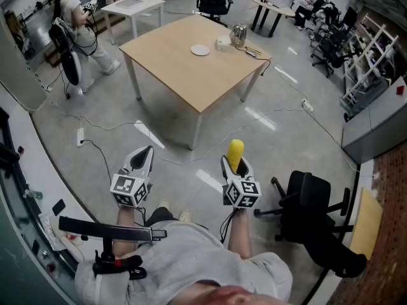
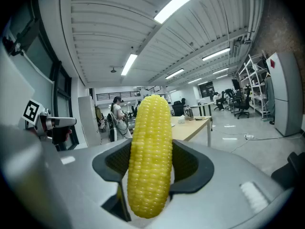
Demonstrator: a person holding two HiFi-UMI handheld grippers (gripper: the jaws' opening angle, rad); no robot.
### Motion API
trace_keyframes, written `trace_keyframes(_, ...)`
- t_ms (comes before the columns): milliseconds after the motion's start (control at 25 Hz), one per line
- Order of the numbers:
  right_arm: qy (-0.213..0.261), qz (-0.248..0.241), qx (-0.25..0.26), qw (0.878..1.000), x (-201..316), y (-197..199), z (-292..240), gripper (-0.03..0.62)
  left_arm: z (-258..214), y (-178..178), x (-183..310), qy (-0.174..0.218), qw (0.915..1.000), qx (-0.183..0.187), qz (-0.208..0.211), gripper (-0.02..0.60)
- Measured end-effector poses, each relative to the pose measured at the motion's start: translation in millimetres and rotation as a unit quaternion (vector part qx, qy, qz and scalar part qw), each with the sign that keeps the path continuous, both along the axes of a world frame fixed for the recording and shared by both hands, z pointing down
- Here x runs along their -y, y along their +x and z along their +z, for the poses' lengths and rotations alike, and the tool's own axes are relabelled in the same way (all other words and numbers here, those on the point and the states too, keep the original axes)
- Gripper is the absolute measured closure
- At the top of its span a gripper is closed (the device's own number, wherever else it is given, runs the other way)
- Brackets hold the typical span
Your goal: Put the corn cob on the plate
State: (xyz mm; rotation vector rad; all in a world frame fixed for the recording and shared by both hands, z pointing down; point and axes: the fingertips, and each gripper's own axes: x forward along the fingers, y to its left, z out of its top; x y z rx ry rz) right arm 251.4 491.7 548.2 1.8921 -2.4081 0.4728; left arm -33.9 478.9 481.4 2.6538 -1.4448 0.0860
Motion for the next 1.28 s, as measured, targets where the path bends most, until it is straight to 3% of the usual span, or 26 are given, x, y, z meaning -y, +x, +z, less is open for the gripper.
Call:
trace_keyframes(680, 0.0, -0.008, 0.014, 1.0, 10, 12, 2, 0.344, 2, 13, 8, -0.003, 1.0, 0.008, 0.003, 0.561)
trace_keyframes(1000, -0.004, -0.04, 0.01, 0.999, 54, -13, 0, 0.344, 1, -11, 36, -0.005, 0.9997, 0.008, -0.023, 0.561)
trace_keyframes(1280, -0.011, -0.058, 0.004, 0.998, 114, -40, 3, 0.344, 6, -35, 89, -0.012, 0.9992, 0.003, -0.037, 0.561)
